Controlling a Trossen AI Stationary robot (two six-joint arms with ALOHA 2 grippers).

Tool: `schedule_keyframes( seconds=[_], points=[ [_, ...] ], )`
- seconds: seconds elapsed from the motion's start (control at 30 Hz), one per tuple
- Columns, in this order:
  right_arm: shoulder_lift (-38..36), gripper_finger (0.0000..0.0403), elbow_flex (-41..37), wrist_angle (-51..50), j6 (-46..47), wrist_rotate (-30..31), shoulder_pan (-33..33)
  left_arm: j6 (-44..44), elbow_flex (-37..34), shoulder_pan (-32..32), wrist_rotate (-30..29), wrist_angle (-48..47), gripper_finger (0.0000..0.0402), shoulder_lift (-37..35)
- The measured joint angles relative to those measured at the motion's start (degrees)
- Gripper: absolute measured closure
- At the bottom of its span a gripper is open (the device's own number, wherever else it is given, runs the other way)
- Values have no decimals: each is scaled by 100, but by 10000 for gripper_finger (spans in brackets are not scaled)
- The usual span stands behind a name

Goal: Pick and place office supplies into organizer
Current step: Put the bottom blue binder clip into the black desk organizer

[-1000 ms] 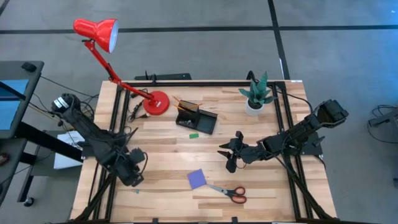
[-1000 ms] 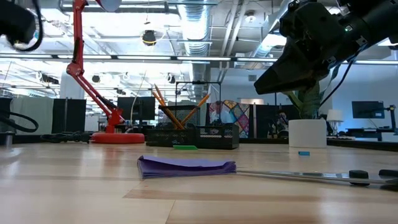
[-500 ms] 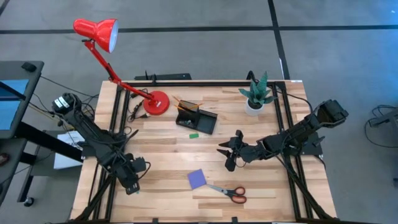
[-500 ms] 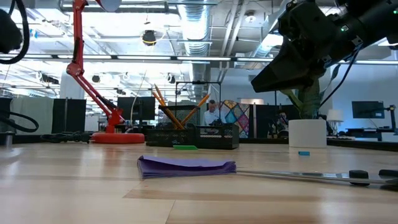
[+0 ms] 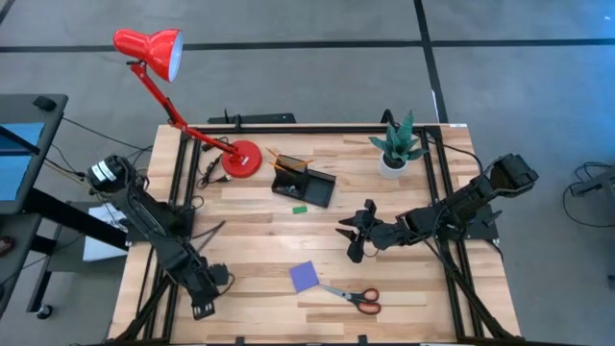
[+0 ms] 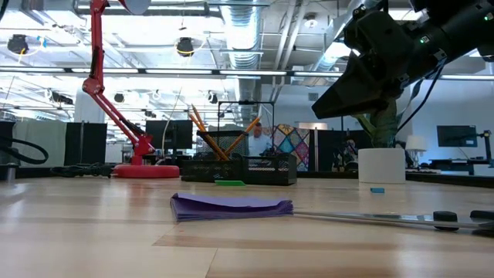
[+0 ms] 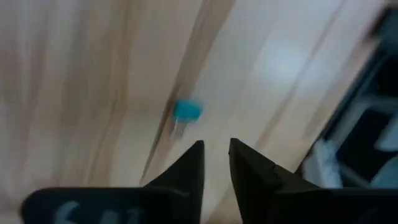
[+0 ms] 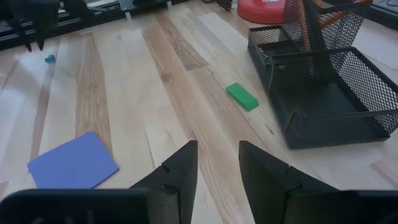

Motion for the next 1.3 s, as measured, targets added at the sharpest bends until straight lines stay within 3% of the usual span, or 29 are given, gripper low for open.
schedule_keyframes(
  seconds=[0.17, 0.27, 0.4, 0.53, 0.77, 1.03, 1.3],
  points=[
    [0, 291, 0, 51, 2, 5, 0, 101, 282, -14, 629, -1063, 290, 263],
    [0, 291, 0, 229, 4, 7, 0, 122, 308, -14, 405, -1464, 261, 262],
    [0, 291, 0, 283, 4, 4, 0, 120, 308, -14, -191, -1099, 237, 260],
    [0, 291, 0, 264, 2, 14, 0, 317, 311, -14, -483, -561, 233, 260],
    [0, 291, 0, 265, -1, 15, 0, 552, 311, -14, -787, -719, 234, 290],
    [0, 291, 0, 265, 0, 15, 0, 760, 346, -91, -485, -553, 234, 746],
    [0, 291, 0, 265, 0, 15, -23, 795, 607, -137, -602, -737, 234, 850]
  ],
)
